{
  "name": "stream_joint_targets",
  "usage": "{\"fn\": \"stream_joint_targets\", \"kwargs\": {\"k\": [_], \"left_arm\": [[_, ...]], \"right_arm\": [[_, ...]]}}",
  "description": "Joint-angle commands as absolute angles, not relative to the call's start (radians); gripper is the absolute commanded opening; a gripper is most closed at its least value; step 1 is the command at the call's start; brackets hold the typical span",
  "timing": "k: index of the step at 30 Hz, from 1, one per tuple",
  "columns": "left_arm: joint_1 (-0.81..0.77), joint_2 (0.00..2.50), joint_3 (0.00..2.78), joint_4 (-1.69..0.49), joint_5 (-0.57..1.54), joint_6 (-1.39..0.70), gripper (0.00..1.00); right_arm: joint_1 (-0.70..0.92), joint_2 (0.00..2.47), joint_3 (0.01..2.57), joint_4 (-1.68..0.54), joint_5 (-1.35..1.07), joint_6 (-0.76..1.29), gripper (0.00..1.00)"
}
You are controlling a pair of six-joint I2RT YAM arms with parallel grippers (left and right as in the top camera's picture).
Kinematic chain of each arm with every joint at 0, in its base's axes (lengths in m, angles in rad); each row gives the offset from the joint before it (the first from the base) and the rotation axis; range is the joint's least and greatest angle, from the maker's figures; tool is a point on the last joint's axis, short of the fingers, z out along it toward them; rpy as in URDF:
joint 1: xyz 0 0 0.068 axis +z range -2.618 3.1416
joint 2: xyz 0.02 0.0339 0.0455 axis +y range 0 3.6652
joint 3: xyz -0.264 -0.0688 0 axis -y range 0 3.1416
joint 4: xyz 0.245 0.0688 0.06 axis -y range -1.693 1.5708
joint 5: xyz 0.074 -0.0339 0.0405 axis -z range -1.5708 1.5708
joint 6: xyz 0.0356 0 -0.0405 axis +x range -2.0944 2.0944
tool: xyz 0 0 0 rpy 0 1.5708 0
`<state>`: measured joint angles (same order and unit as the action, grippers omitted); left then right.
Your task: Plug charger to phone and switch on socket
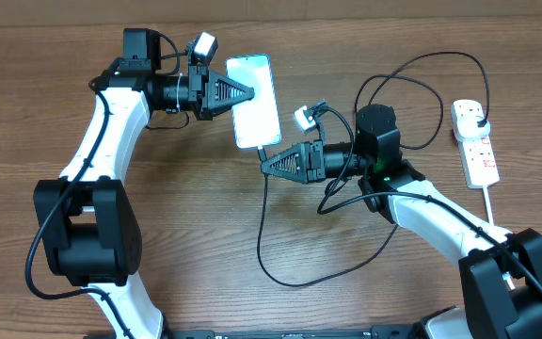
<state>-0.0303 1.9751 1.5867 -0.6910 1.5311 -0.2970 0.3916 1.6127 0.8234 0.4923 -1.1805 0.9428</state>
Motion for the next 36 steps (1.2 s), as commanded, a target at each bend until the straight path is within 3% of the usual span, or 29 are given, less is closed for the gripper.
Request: {"fn": "stream_joint_targets", "kwargs": {"k": [1, 28, 36], "left_arm": [[-0.048, 1.961, 1.606, -0.698, 1.581, -0.276, 0.04], [-0.091, 1.961, 1.606, -0.698, 1.581, -0.269, 0.04], [-0.047, 1.961, 1.606, -0.699, 1.499, -0.269, 0.04]], "right_arm": [[0.37, 1.597, 0.826, 0.5, -1.093, 0.947, 0.04], [0.352, 1.597, 0.826, 0.537, -1.093, 0.972, 0.04], [0.352, 1.597, 0.826, 0.522, -1.124, 0.962, 0.41]]}}
